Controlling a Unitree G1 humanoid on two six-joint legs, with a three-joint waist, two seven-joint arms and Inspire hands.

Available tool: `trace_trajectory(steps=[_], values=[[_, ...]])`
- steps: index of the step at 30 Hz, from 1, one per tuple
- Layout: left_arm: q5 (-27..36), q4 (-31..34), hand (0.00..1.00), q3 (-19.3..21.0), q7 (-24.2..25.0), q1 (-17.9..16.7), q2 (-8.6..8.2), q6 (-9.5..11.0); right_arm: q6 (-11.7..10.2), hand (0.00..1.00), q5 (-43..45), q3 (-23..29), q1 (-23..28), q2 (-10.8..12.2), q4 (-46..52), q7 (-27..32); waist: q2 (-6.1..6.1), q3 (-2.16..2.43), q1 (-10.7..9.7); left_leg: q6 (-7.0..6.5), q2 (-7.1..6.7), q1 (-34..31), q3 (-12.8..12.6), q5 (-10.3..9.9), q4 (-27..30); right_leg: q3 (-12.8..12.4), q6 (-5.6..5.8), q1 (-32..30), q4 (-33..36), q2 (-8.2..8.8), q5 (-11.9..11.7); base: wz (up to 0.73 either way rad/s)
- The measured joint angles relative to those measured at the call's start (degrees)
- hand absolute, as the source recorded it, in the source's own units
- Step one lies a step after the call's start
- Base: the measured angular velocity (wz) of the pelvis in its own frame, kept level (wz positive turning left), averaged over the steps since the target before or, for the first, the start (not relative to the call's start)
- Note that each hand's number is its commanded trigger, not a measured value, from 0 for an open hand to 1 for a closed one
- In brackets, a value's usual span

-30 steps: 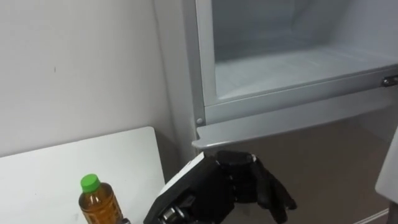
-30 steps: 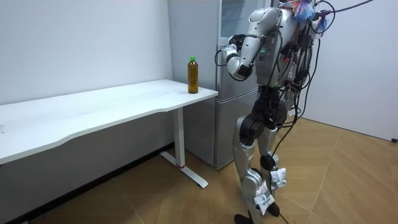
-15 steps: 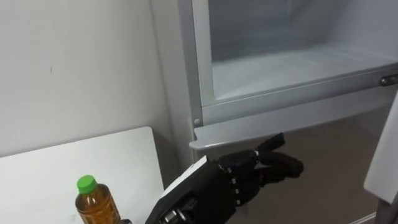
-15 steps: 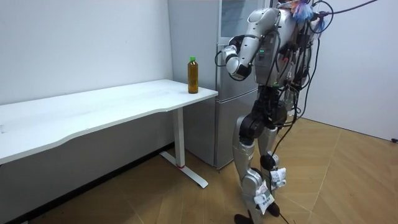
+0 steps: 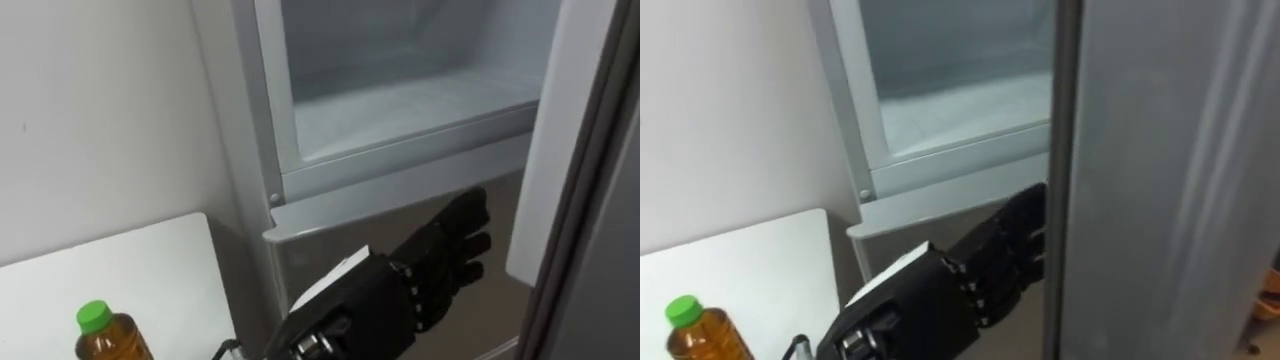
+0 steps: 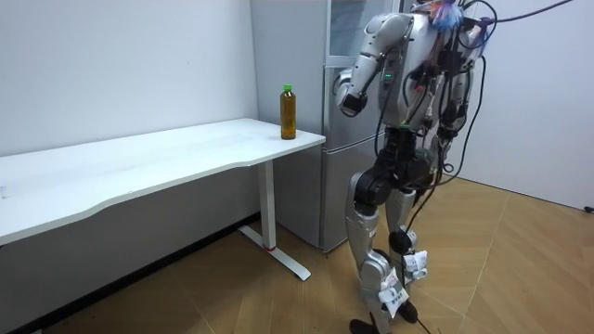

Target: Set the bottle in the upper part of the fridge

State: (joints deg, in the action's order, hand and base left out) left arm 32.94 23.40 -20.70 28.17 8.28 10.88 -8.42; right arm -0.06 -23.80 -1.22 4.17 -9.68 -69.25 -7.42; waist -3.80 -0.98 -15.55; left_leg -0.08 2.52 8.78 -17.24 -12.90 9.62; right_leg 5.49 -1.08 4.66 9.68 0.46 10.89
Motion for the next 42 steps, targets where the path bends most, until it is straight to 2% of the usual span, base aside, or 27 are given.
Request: trace_trajectory(steps=[4,6,10,11,19,27,32,35,42], values=[[0.01,0.0,0.0,-0.01,0.01,0.93,-0.01,0.0,0.02,0.0,-0.47,-0.03,-0.01,-0.09,0.0,-0.57,-0.02,0.02,-0.67,0.0,0.19,0.03,-0.44,0.0,-0.04,-1.01,-0.14,-0.44,0.03,-0.37,-0.08,-0.17],[0.01,-0.02,0.0,-0.01,0.02,0.92,0.04,0.0,0.03,0.0,-0.46,-0.05,-0.13,-0.11,0.0,-0.92,0.02,0.02,-0.78,0.03,0.65,0.01,-1.63,-0.02,-0.11,-1.81,-0.36,-0.88,0.07,-0.66,-0.24,-0.19],[0.01,-0.08,0.0,-0.02,0.02,0.97,-0.05,0.0,0.1,0.0,-0.42,-0.04,-0.18,-0.19,0.03,-1.14,0.0,0.07,-1.55,0.03,0.85,0.03,-1.87,-0.02,-0.1,-2.79,-0.54,-1.26,0.1,-1.05,-0.35,-0.16],[0.01,-0.35,0.0,-0.01,0.02,1.11,-0.12,0.04,0.13,0.0,-0.4,-0.05,-0.26,-0.22,0.03,-1.3,-0.02,0.08,-1.48,0.03,0.94,0.05,-2.29,-0.02,-0.1,-3.73,-0.65,-1.49,0.15,-1.24,-0.42,-0.25],[0.11,-3.8,0.0,-0.12,0.07,5.0,-0.23,0.05,0.41,0.0,-0.16,0.01,-0.25,-0.65,-0.01,-2.16,-0.02,0.07,-1.64,0.2,1.1,0.75,-3.7,-0.12,-0.1,-5.61,-0.78,-1.71,0.13,-1.68,-0.68,-0.16],[0.13,-4.46,0.0,-0.82,0.55,6.07,-0.28,0.0,1.42,0.0,-0.22,0.13,-0.11,-1.63,-0.1,-1.87,-0.05,0.1,-1.99,0.21,1.24,0.94,-7.11,-0.13,-0.01,-8.59,-0.95,-2.83,0.22,-2.52,-1.45,-0.2],[0.2,-5.72,0.0,-1.54,0.82,7.82,-0.56,-0.14,1.42,0.0,-0.38,0.11,-0.09,-1.83,-0.09,-1.37,-0.12,0.14,-3.18,0.44,1.76,0.9,-7.76,-0.27,0.01,-9.0,-1.13,-3.06,0.2,-2.85,-1.62,-0.07],[0.22,-6.73,0.0,-2.37,0.9,8.85,-1.27,-0.14,1.4,0.0,-0.37,0.09,-0.07,-1.88,-0.06,-1.3,-0.26,0.24,-3.36,0.88,1.85,0.85,-8.29,-0.53,0.01,-9.44,-1.28,-3.33,0.22,-3.24,-1.72,-0.09],[0.68,-7.88,0.0,-4.53,0.89,11.01,-1.41,-0.12,1.37,0.0,-0.99,-0.13,-0.11,-1.95,-0.02,-0.7,-0.62,0.45,-3.57,0.92,2.11,0.77,-9.32,-0.55,0.06,-10.13,-1.44,-3.67,0.1,-3.59,-1.81,-0.06]])
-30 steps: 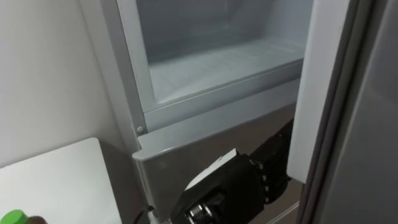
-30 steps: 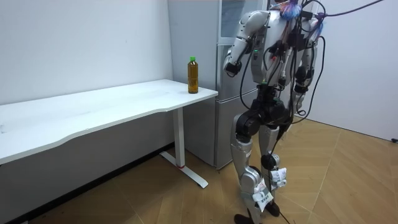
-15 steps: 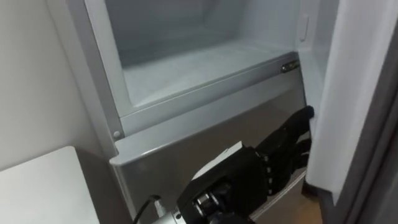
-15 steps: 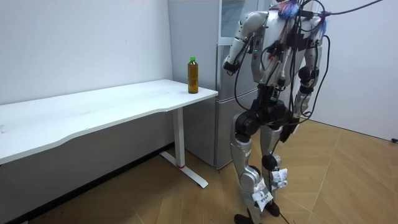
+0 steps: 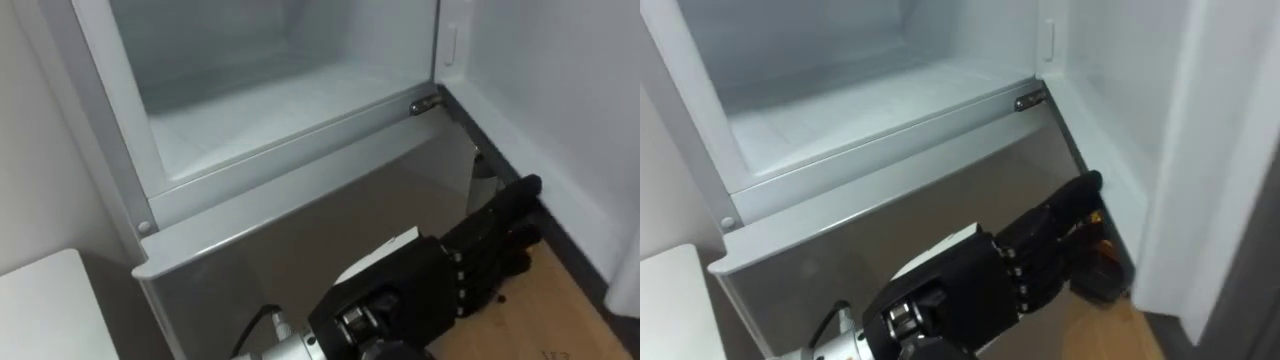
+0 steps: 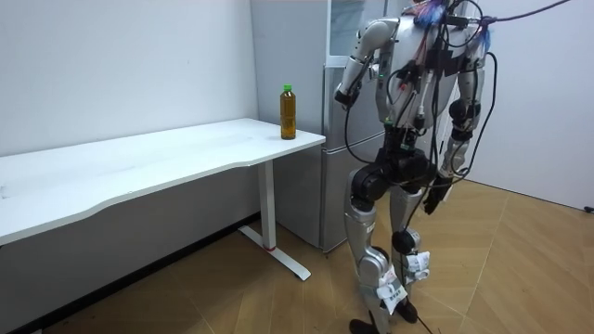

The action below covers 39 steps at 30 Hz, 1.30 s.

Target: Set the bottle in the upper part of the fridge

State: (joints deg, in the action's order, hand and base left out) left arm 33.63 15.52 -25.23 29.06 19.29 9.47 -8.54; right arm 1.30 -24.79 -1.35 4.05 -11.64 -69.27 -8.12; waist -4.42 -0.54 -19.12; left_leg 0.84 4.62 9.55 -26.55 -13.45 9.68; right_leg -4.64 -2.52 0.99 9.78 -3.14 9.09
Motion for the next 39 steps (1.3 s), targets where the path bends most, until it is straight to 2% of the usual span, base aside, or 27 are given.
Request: trace_trajectory(steps=[4,8,14,20,26,32,35,37,39], values=[[0.58,-0.93,0.0,-0.74,0.0,0.97,-0.01,0.0,0.0,0.0,-0.01,0.0,-0.07,-0.06,0.06,-0.03,-0.02,0.01,-0.25,0.0,0.02,0.06,0.01,0.0,0.01,-0.03,0.0,0.04,0.02,-0.02,0.0,0.0],[0.66,-2.23,0.0,-1.91,-0.15,0.97,-0.04,-0.01,0.04,0.0,0.16,-0.04,-0.1,-0.3,-0.04,-0.05,0.01,-0.01,-1.46,0.0,0.04,0.11,-0.08,0.0,-0.02,-0.13,-0.01,0.05,0.06,-0.03,-0.01,-0.01],[0.71,-2.54,0.0,-1.96,-0.18,0.97,-0.08,-0.02,0.08,0.0,0.52,0.11,0.21,-0.43,-0.03,0.0,0.05,-0.09,-2.77,0.0,0.03,0.16,-1.5,0.0,0.02,-1.03,-0.02,-0.2,-0.02,-0.12,-0.02,-0.07],[1.44,-2.6,0.0,-2.58,-0.11,0.97,-0.21,-0.2,0.73,0.0,0.5,0.14,0.63,-0.42,-0.03,0.58,-0.12,-0.15,-3.0,0.01,0.09,-0.09,-1.73,0.0,0.04,-1.71,-0.08,-0.78,0.06,-0.3,-0.06,-0.07],[1.73,-2.59,0.0,-3.06,-0.09,0.97,-0.28,-0.2,0.69,0.0,0.52,0.03,0.4,-0.46,-0.07,0.66,-0.18,-0.22,-2.88,0.34,0.98,-0.05,-1.65,-0.18,-0.05,-1.64,-0.35,-0.58,0.33,-0.84,-0.23,-0.02],[1.72,-2.28,0.0,-2.28,-0.43,1.34,0.27,-0.19,0.69,0.0,0.14,-0.26,0.56,-1.05,-0.08,2.31,-1.25,-0.29,-1.79,1.03,1.37,-0.53,-1.19,-0.6,0.01,0.32,-0.36,-0.8,0.44,-0.87,-0.23,0.11],[1.72,0.12,0.0,-0.38,-1.33,1.35,0.28,-0.19,0.69,0.0,0.19,-0.24,0.47,-0.98,0.05,2.32,-1.32,-0.24,-0.74,1.04,1.34,-1.85,0.5,-0.59,0.06,2.2,-0.38,-1.67,0.87,-0.61,-0.22,0.25],[1.72,1.4,0.0,0.64,-2.28,1.34,0.36,-0.18,0.69,0.0,0.04,-0.22,0.61,-0.97,0.01,2.33,-1.27,-0.28,0.33,1.15,0.84,-2.09,1.7,-0.5,-0.02,3.4,-0.42,-1.61,0.83,-0.36,-0.2,0.29],[1.72,2.73,0.0,2.31,-3.35,0.99,0.45,-0.16,0.61,0.0,-0.46,-0.2,1.1,-0.85,0.09,2.38,-1.28,-0.27,2.34,1.2,0.7,-1.99,3.12,-0.45,0.03,4.69,-0.48,-0.85,0.75,-0.03,-0.15,0.29]])
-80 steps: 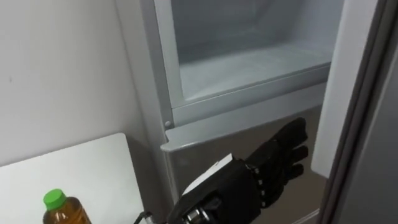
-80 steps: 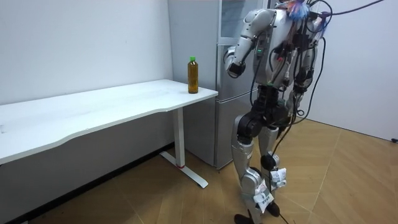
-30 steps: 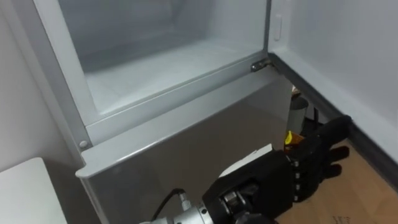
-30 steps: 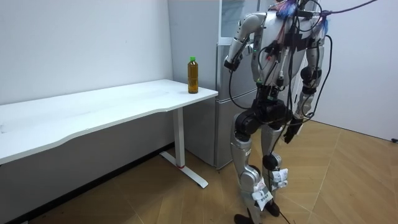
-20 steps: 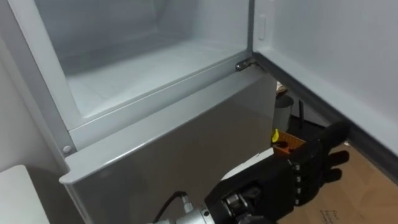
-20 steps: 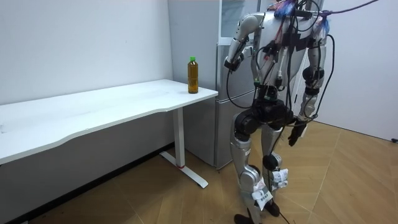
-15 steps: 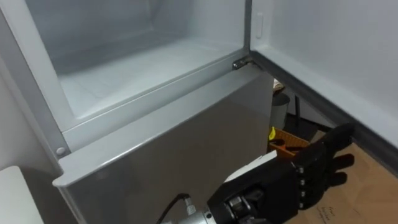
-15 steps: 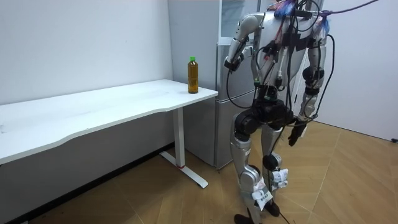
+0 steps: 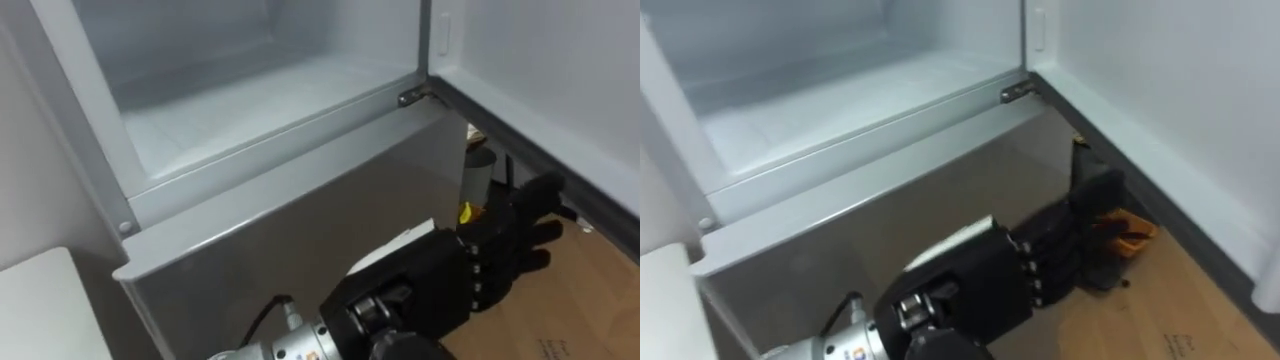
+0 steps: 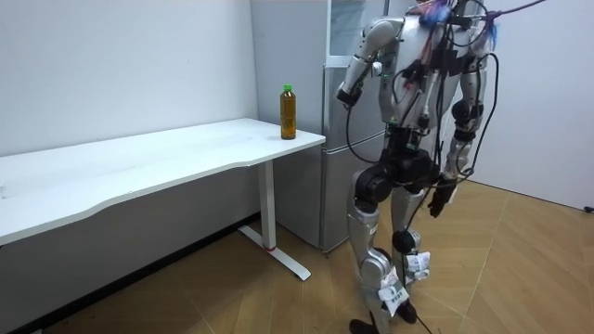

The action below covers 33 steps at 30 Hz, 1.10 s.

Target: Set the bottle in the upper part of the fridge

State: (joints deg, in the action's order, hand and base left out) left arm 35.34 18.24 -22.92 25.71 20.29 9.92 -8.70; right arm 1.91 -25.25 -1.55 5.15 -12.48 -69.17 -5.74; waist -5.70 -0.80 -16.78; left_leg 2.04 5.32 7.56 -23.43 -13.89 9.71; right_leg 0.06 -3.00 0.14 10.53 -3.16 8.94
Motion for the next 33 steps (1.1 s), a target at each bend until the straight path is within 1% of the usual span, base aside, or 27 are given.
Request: trace_trajectory(steps=[1,2,3,4,5,7,8,9,11,12,13,14,15,16,18,19,20,21,23,24,25,26,27,28,29,30,33], values=[[-0.1,0.55,0.0,0.45,-0.25,-0.16,0.05,0.02,-0.04,0.0,0.03,0.03,-0.02,0.14,-0.05,0.0,0.01,0.0,0.21,0.01,-0.04,-0.04,0.34,0.0,0.0,0.39,0.0,0.11,0.0,0.09,0.02,0.37],[-0.17,1.68,0.0,1.3,-0.58,-0.65,0.05,0.28,-0.38,0.0,0.08,0.06,-0.11,0.48,-0.17,-0.01,0.06,-0.03,0.95,0.02,-0.08,-0.1,0.87,0.01,-0.01,1.2,0.01,0.25,0.01,0.26,0.03,0.38],[-0.17,2.79,0.0,2.28,-0.57,-1.31,0.1,0.58,-1.04,0.0,0.18,0.15,-0.1,0.76,-0.33,0.0,0.19,-0.07,1.52,0.03,-0.12,-0.19,1.74,0.02,-0.01,1.96,0.04,0.51,0.0,0.42,0.04,0.36],[-0.17,3.33,0.0,2.79,-0.56,-1.71,0.16,0.7,-1.3,0.0,0.21,0.15,-0.07,0.85,-0.43,-0.01,0.33,-0.12,1.78,0.06,-0.14,-0.15,1.95,0.04,-0.01,2.16,0.05,0.66,0.0,0.49,0.07,0.34],[-0.31,4.2,0.0,3.55,-0.57,-2.62,0.29,1.27,-1.71,0.0,0.21,0.14,0.08,1.02,-0.61,-0.02,0.62,-0.18,2.62,0.07,-0.17,0.0,2.41,0.05,0.06,2.8,0.08,0.82,-0.02,0.61,0.12,0.29],[-2.55,5.78,0.0,4.57,-0.93,-3.31,0.31,1.72,-2.02,0.0,0.2,-0.03,0.38,1.39,-0.69,-0.02,1.24,-0.11,3.58,0.05,-0.31,-0.21,3.76,0.08,0.34,3.47,0.14,0.99,-0.02,0.84,0.39,0.28],[-4.02,6.62,0.0,4.86,-1.57,-3.32,0.31,2.12,-2.19,0.0,0.1,-0.07,0.45,1.64,-1.03,-0.03,1.8,-0.07,4.34,0.01,-0.45,-0.43,4.76,0.15,0.6,4.16,0.15,1.12,0.03,1.06,0.55,0.32],[-5.42,7.14,0.0,4.88,-2.05,-3.43,0.3,2.85,-2.35,0.0,0.14,-0.05,0.4,1.76,-1.69,-0.02,2.16,0.12,5.06,-0.05,-0.54,-0.69,5.53,0.19,0.79,4.81,0.15,1.2,0.01,1.23,0.56,0.3],[-7.31,8.7,0.0,4.92,-2.52,-4.58,0.31,3.64,-2.72,0.0,0.64,-0.03,0.43,1.8,-2.02,0.05,2.42,0.27,6.09,-0.13,-0.73,-0.95,6.33,0.4,0.8,5.34,0.14,1.23,0.0,1.41,0.56,0.22],[-8.12,9.94,0.0,5.4,-2.58,-5.63,0.72,3.9,-3.08,0.0,1.61,-0.02,0.41,1.79,-2.04,0.39,2.41,0.3,6.51,-0.19,-0.82,-1.2,6.92,0.44,0.97,6.5,0.14,1.44,0.04,1.68,0.56,0.23],[-8.12,10.57,0.0,5.74,-2.64,-5.99,0.88,3.96,-3.23,0.0,2.22,-0.02,0.37,1.79,-2.02,0.62,2.42,0.31,6.55,-0.24,-0.88,-1.44,7.34,0.47,1.19,6.84,0.14,1.53,0.04,1.8,0.56,0.36],[-8.14,11.25,0.0,6.61,-2.74,-6.31,1.34,4.31,-3.46,0.0,3.15,-0.02,0.29,1.76,-2.03,0.95,2.41,0.32,6.71,-0.28,-1.03,-1.85,8.49,0.5,1.63,7.94,0.17,1.81,-0.06,2.06,0.57,0.33],[-8.33,11.28,0.0,7.6,-3.0,-6.34,1.55,4.71,-3.78,0.0,3.62,-0.02,0.44,1.74,-2.02,1.27,2.39,0.34,7.77,-0.33,-1.06,-1.86,8.88,0.53,1.69,8.2,0.2,1.9,0.05,2.09,0.59,0.27],[-8.57,11.29,0.0,8.11,-3.18,-6.39,1.53,4.99,-3.86,0.0,3.92,-0.01,0.47,1.73,-2.02,1.43,2.39,0.35,8.02,-0.33,-1.05,-1.87,9.06,0.53,1.71,8.33,0.19,1.97,0.03,2.08,0.59,0.19],[-8.93,11.32,0.0,10.34,-5.09,-6.69,1.54,5.54,-4.39,0.0,5.39,-0.01,0.48,1.66,-1.92,1.54,2.38,0.35,9.18,-0.31,-1.06,-1.99,9.94,0.54,1.77,9.35,0.19,2.36,-0.05,2.16,0.6,0.2],[-9.01,11.32,0.0,10.82,-5.52,-6.82,1.54,5.66,-4.43,0.0,5.71,-0.01,0.42,1.65,-1.9,1.56,2.4,0.34,9.32,-0.3,-1.09,-2.02,10.22,0.55,1.81,9.6,0.17,2.55,-0.14,2.19,0.61,0.19],[-9.12,11.34,0.0,11.88,-6.18,-7.55,1.59,6.25,-4.45,0.0,6.4,-0.04,0.28,1.7,-1.89,1.57,2.39,0.43,9.67,-0.3,-1.11,-2.01,10.54,0.55,1.88,10.0,0.16,2.95,-0.55,2.22,0.63,0.14],[-9.21,11.62,0.0,13.05,-6.79,-8.45,1.37,6.61,-4.72,0.0,7.07,-0.04,0.26,1.81,-1.89,1.81,2.25,0.69,10.43,-0.27,-1.1,-1.98,10.57,0.56,1.89,10.15,0.14,3.14,-0.79,2.21,0.64,0.1],[-9.59,12.54,0.0,15.08,-7.8,-9.6,1.14,6.77,-5.67,0.0,7.81,0.08,0.73,1.81,-1.9,1.96,2.08,0.85,10.94,-0.25,-1.14,-1.92,11.08,0.57,1.89,10.38,0.11,3.39,-0.9,2.21,0.67,0.09],[-10.33,13.72,0.0,17.33,-8.44,-10.08,1.13,6.77,-6.14,0.0,8.27,0.23,1.0,1.87,-1.86,2.07,2.07,0.87,11.65,-0.19,-1.13,-1.91,11.25,0.61,1.85,10.49,0.05,3.42,-0.89,2.19,0.73,0.09],[-10.44,14.3,0.0,18.39,-9.01,-10.12,1.15,6.83,-6.32,0.0,8.35,0.36,1.24,1.92,-1.83,2.19,2.11,0.88,12.02,-0.15,-1.12,-1.89,11.34,0.64,1.83,10.58,0.03,3.5,-0.94,2.17,0.75,0.11],[-10.57,15.33,0.0,20.43,-10.37,-10.29,1.13,7.52,-6.33,0.0,8.96,0.59,1.73,2.0,-1.83,2.66,2.24,0.93,12.43,-0.08,-1.13,-1.88,11.85,0.68,1.75,11.06,-0.03,3.79,-1.08,2.19,0.81,0.16],[-10.54,16.23,0.0,22.52,-11.68,-10.99,1.13,8.8,-6.31,0.0,9.69,0.72,1.94,2.1,-1.8,3.21,2.28,1.0,12.6,-0.03,-1.15,-1.85,12.17,0.71,1.66,11.14,-0.06,3.92,-1.1,2.2,0.92,0.17],[-10.59,16.81,0.0,23.59,-12.33,-11.56,1.13,9.34,-6.31,0.0,9.84,0.77,1.96,2.14,-1.68,3.46,2.28,1.0,12.77,-0.01,-1.15,-1.85,12.28,0.72,1.67,11.19,-0.08,3.96,-1.1,2.19,0.93,0.12],[-10.66,17.3,0.0,25.45,-13.22,-12.5,1.07,10.39,-6.33,0.0,10.02,0.77,2.24,2.24,-1.15,4.01,2.3,0.99,13.11,0.01,-1.15,-1.87,12.57,0.73,1.68,11.43,-0.1,4.11,-1.11,2.19,0.95,0.08],[-10.67,17.39,0.0,26.52,-14.02,-12.79,0.97,10.77,-6.38,0.0,9.99,0.71,3.13,2.33,0.0,4.54,2.34,1.01,13.99,0.03,-1.15,-1.86,12.75,0.74,1.7,11.79,-0.11,4.46,-1.09,2.18,0.96,0.1],[-11.45,17.43,0.0,29.23,-16.04,-12.82,0.99,11.69,-7.48,0.0,10.04,0.69,3.91,3.16,0.44,5.83,2.71,0.97,14.68,0.09,-1.33,-1.69,14.19,0.79,1.8,13.27,-0.11,5.66,-1.79,2.31,0.96,0.24]])
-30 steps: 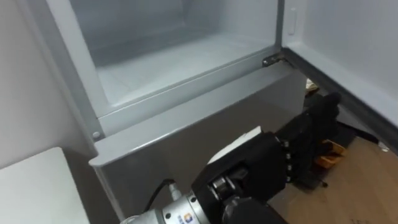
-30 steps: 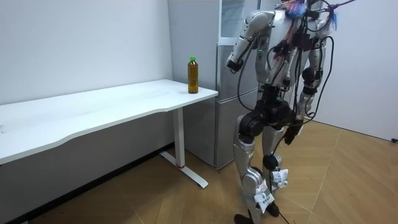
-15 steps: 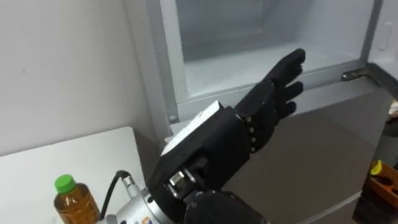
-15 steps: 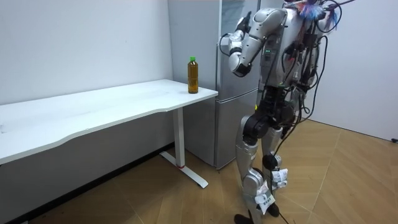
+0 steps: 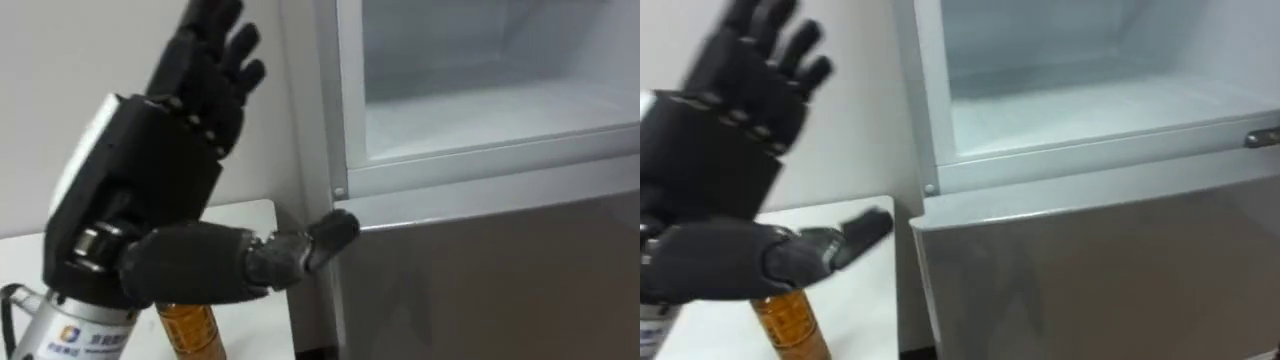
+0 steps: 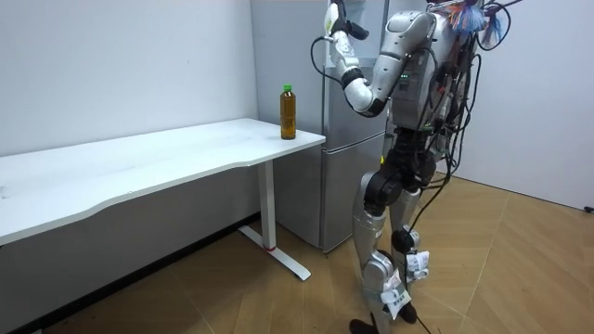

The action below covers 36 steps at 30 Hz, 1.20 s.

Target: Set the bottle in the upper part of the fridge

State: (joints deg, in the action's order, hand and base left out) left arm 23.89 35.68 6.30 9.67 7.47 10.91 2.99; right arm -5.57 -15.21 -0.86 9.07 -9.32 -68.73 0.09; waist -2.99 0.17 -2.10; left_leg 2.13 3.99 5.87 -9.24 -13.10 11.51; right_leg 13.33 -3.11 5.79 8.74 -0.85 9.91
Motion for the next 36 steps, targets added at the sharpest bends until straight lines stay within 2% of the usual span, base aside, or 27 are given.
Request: trace_trajectory(steps=[2,3,5,6,10,14,18,23,26,31,34,36], values=[[-2.24,0.34,0.0,2.34,-1.47,0.0,0.0,0.93,-0.72,0.0,-0.02,0.01,0.37,0.34,0.02,0.76,0.26,-0.13,1.29,0.03,-0.02,0.58,0.06,0.02,0.03,0.04,0.01,0.32,-0.1,-0.01,0.12,0.05],[-3.91,0.36,0.0,4.15,-3.03,0.01,-0.01,2.33,-1.07,0.0,0.29,0.09,0.58,0.36,0.05,1.15,0.03,0.06,1.89,0.03,-0.14,0.71,0.22,0.02,0.06,-0.25,0.08,0.42,-0.04,0.05,0.39,0.0],[-4.88,0.34,0.0,6.87,-5.66,-0.14,-0.01,3.94,-1.4,0.0,1.23,0.71,1.2,0.37,0.43,1.9,0.14,-0.04,2.67,-0.04,-0.4,0.65,0.63,0.06,0.14,0.08,0.23,0.38,0.03,0.36,0.77,0.12],[-5.01,0.34,0.0,8.3,-7.31,-0.47,-0.02,4.86,-1.42,0.0,1.62,1.16,1.81,0.38,1.01,2.41,-0.03,0.11,2.74,-0.1,-0.68,0.63,1.21,0.09,0.14,0.57,0.39,0.51,0.17,0.65,1.0,0.22],[-5.43,0.34,0.0,11.36,-12.44,-2.23,-0.02,6.72,-2.49,0.0,1.81,1.84,3.68,0.59,2.15,3.15,-0.42,0.26,4.02,-0.15,-0.97,1.33,1.85,0.11,0.02,1.17,0.59,1.83,-0.04,0.85,1.11,0.13],[-5.61,0.42,0.0,14.34,-16.48,-7.84,-0.62,8.44,-2.83,0.0,1.8,2.56,4.07,0.79,2.44,4.24,-0.93,0.3,4.24,-0.15,-1.22,1.26,2.27,0.11,-0.1,2.03,0.82,2.14,-0.11,1.08,1.53,0.12],[-5.56,0.4,0.0,14.82,-18.87,-11.84,-0.94,8.64,-3.19,0.0,2.23,3.29,4.7,0.84,3.18,4.34,-1.32,0.37,4.45,-0.21,-1.66,0.89,3.39,0.14,-0.07,3.18,1.05,2.17,0.02,1.5,1.69,0.13],[-5.47,-0.21,0.0,16.81,-21.99,-14.37,-1.26,9.08,-3.27,0.0,3.57,4.61,5.78,0.98,4.82,4.4,-1.23,0.21,5.12,-0.22,-1.76,1.02,3.61,0.14,-0.12,3.11,1.17,2.24,0.0,1.6,1.78,-0.01],[-5.45,-1.56,0.0,18.68,-22.82,-17.55,-1.27,9.25,-3.26,0.0,5.5,6.02,7.04,1.01,7.35,4.87,-1.14,0.11,5.65,-0.21,-1.81,1.54,3.71,0.14,-0.38,2.65,1.23,2.5,0.01,1.58,1.91,-0.06],[-5.26,-9.22,0.0,20.22,-24.31,-20.51,-1.44,9.55,-3.14,0.0,6.38,7.23,7.94,1.04,8.34,5.18,-0.76,-0.32,5.73,-0.22,-1.86,2.07,3.67,0.14,-0.3,2.7,1.26,3.13,-0.05,1.59,2.05,0.01],[1.07,-14.68,0.0,20.48,-24.4,-23.23,-2.36,9.21,-2.99,0.0,7.38,7.79,7.98,1.68,8.65,4.93,-0.4,-0.45,5.5,-0.22,-1.92,2.3,3.7,0.13,-0.34,2.65,1.28,3.21,0.0,1.67,2.43,0.01],[3.51,-17.45,0.0,20.54,-24.56,-24.39,-2.9,8.64,-1.74,0.0,8.92,8.57,8.53,2.24,9.01,4.38,0.16,-0.52,5.6,-0.22,-1.94,2.28,3.58,0.13,-0.32,2.61,1.28,3.26,0.04,1.66,2.6,0.05]])
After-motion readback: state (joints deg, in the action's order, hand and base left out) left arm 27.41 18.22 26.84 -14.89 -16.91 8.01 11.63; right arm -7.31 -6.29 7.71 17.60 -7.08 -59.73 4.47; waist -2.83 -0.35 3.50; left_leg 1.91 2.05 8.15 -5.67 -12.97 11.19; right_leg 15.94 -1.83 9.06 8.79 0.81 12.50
